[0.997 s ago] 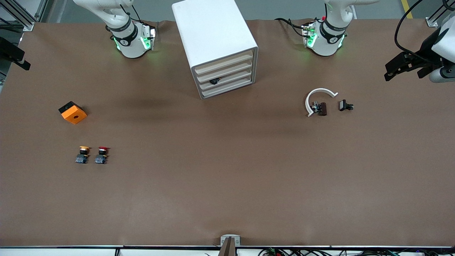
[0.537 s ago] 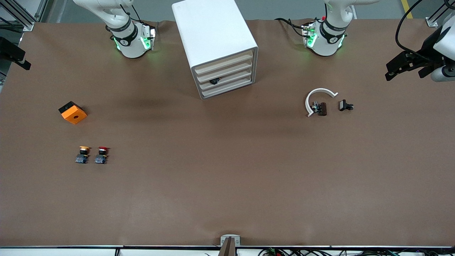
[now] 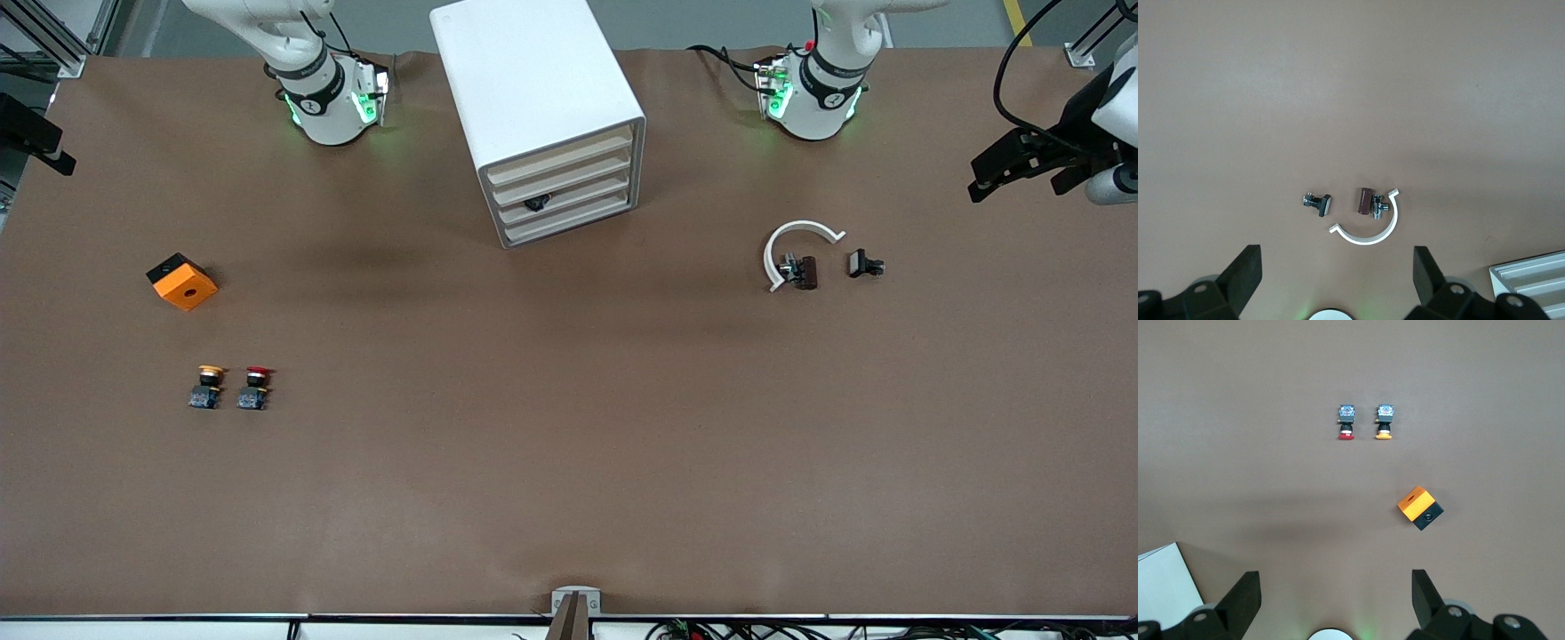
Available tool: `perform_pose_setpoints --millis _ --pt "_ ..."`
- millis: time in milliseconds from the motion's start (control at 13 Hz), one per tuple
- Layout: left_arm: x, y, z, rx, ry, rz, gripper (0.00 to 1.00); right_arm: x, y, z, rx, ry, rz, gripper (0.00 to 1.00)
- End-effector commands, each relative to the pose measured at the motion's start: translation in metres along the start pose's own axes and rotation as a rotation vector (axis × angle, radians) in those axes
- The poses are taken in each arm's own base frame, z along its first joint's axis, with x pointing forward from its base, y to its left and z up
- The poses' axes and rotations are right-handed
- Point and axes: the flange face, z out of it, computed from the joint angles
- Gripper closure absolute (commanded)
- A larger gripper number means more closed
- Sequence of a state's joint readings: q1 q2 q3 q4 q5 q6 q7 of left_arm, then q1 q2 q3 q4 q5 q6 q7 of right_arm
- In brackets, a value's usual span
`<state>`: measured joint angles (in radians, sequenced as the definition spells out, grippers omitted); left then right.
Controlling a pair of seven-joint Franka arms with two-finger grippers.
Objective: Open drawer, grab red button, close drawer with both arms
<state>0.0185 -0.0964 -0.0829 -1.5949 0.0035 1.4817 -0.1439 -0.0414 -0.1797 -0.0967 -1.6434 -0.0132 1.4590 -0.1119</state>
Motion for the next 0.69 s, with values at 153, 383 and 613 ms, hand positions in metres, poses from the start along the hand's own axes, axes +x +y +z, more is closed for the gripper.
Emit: perform_pose_setpoints --millis 153,383,613 --pt "0.0025 -0.0032 -0.0051 -0.002 0.0 0.015 0.0 -0.0044 0.0008 0.0008 -0.015 -0.003 0.023 0.0" --pt "0.0025 -0.0032 -0.0058 -0.002 0.001 0.014 0.0 -0.0045 0.0031 0.0017 -0.013 0.0 0.029 0.0" --pt "0.0025 -0.0032 -0.0051 -0.002 0.0 0.014 0.0 -0.0044 0.0028 0.0024 -0.01 -0.001 0.053 0.0"
